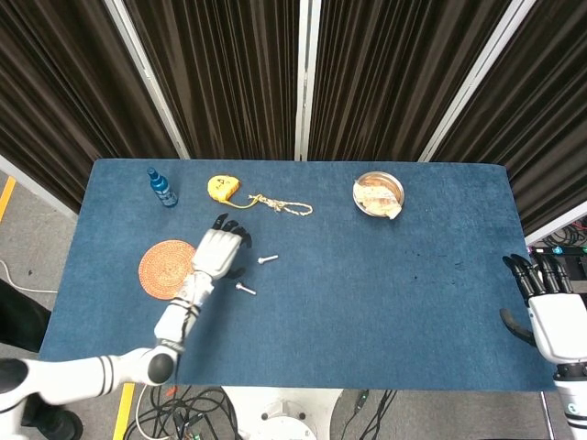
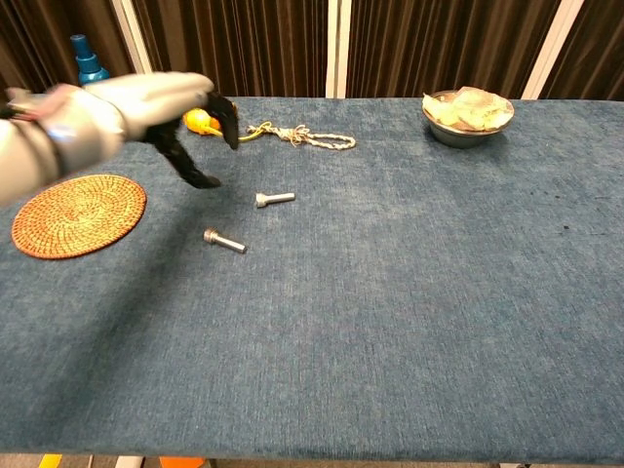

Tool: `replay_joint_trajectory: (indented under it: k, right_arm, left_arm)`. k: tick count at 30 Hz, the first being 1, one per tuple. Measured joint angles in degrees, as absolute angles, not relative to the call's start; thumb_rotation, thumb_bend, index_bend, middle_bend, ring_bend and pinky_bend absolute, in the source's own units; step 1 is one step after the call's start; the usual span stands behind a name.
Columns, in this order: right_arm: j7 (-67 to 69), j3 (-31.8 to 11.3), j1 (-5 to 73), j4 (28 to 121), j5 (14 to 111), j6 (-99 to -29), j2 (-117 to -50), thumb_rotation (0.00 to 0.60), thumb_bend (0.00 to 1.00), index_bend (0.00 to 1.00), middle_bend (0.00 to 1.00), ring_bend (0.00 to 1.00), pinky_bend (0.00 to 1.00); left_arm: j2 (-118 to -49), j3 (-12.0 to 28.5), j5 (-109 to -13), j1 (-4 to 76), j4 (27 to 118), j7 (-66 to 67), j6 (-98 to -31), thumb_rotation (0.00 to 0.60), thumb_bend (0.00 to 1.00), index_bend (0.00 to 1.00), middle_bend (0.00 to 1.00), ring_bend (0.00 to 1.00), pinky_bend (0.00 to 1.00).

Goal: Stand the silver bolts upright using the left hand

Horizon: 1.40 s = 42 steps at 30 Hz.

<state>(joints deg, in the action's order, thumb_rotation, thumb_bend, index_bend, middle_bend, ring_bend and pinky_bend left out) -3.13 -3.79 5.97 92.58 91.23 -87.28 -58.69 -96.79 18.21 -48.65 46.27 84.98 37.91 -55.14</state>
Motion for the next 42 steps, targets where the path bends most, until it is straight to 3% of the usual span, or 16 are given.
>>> replay_joint_trajectory:
  k: [11,42]
  right_arm:
    - [-3.4,-3.9,5.6,93.0,90.4,-87.4,-58.2,0.600,0.19,0.09,0.13,0.00,0.01]
    - [-2.1,-3.9,5.1,92.9,89.7,-87.5,-57.5,0.600,0.19,0.09,0.14,0.00,0.01]
  left_arm:
    - [-110.2,21.1,-34.4,57.3,71.4,48.4,-57.2,0.588,0.25,0.47,0.27,0.07,0.00]
    - [-116.1,21.3,-29.4,63.1,61.5,50.1,-55.6,0.546,0.31,0.49,0.27,0.07,0.00]
